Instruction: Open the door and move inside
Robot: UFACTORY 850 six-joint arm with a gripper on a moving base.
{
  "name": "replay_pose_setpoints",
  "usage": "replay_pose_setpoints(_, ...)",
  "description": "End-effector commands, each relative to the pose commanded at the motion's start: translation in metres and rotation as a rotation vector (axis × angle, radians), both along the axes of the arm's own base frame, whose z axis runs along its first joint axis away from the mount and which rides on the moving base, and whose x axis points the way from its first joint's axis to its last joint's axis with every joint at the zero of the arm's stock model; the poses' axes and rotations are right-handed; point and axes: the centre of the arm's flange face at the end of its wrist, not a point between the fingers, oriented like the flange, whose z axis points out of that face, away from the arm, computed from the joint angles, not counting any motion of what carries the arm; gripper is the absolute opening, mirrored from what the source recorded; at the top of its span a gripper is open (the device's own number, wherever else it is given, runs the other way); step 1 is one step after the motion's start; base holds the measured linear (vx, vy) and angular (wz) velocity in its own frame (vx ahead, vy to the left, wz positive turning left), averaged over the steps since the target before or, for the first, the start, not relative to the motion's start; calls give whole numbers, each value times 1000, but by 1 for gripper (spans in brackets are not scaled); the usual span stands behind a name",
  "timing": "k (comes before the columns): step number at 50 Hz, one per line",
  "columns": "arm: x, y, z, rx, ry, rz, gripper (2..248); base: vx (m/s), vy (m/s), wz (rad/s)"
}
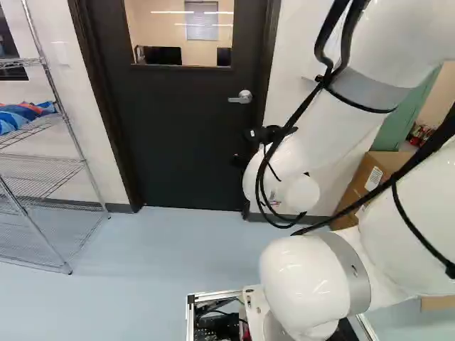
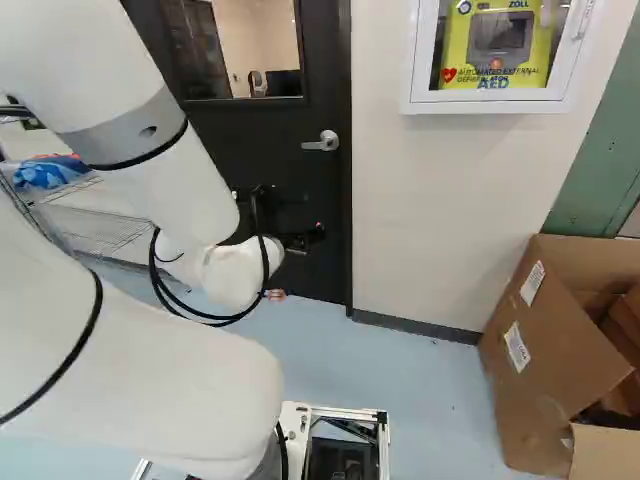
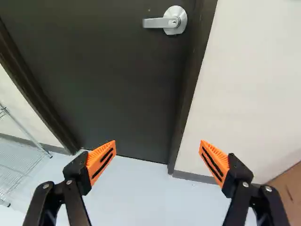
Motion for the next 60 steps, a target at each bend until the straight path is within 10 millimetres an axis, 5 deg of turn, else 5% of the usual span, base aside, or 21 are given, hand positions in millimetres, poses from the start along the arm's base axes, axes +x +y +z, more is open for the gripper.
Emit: replay_pose_setpoints(60, 0, 0, 0, 0, 0, 0, 247, 108, 66, -19)
